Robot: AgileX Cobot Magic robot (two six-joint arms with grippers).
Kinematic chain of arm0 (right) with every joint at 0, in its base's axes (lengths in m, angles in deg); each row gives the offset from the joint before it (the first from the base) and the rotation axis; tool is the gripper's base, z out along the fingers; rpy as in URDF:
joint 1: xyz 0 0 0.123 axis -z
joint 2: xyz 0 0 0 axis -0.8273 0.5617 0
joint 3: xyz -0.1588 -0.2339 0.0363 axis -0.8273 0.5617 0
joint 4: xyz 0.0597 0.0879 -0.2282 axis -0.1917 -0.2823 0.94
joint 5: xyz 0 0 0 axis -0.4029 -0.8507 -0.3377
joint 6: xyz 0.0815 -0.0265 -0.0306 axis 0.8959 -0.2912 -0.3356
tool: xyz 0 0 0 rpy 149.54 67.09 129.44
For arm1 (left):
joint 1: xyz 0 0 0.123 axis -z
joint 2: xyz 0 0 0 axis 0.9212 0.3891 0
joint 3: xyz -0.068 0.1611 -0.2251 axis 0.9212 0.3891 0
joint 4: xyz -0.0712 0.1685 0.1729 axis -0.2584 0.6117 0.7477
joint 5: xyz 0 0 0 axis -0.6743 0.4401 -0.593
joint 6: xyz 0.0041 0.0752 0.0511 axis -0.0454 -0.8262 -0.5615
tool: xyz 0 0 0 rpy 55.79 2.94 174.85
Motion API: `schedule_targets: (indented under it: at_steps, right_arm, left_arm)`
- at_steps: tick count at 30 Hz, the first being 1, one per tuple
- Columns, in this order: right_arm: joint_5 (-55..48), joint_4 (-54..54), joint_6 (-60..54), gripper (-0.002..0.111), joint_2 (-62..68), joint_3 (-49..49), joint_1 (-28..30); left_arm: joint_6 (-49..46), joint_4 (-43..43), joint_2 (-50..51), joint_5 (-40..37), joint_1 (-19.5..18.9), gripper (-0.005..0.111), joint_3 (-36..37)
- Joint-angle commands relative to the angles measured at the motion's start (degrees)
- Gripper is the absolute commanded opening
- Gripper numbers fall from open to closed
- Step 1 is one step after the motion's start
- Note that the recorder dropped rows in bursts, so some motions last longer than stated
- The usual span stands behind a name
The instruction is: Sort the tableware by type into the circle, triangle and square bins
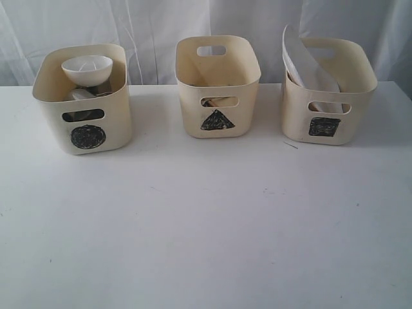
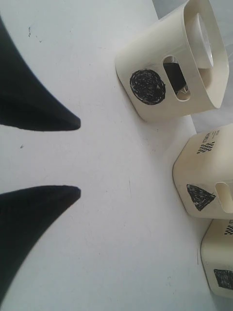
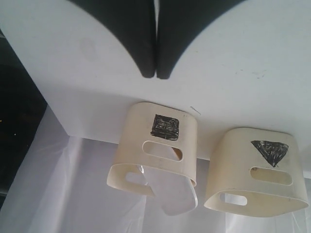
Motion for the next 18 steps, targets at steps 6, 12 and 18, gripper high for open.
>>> schedule_targets:
  at_steps: [6,12,18]
  right_arm:
    - [0.0,0.4,0.3,0.0,-0.4,0.4,0.4]
    - [0.0,0.0,0.3,0.0,-0.4,0.4,0.4]
    - [0.0,-0.7,0.3,0.0,-0.4,0.4,0.4]
  left_arm:
    - [0.0,-0.7,-0.3,0.1,-0.1,0.043,0.2]
    - [0.0,-0.7,-0.3,0.1,-0.1,0.043,0.2]
    - [0.0,-0.7,-0.3,0.1,-0.1,0.043,0.2]
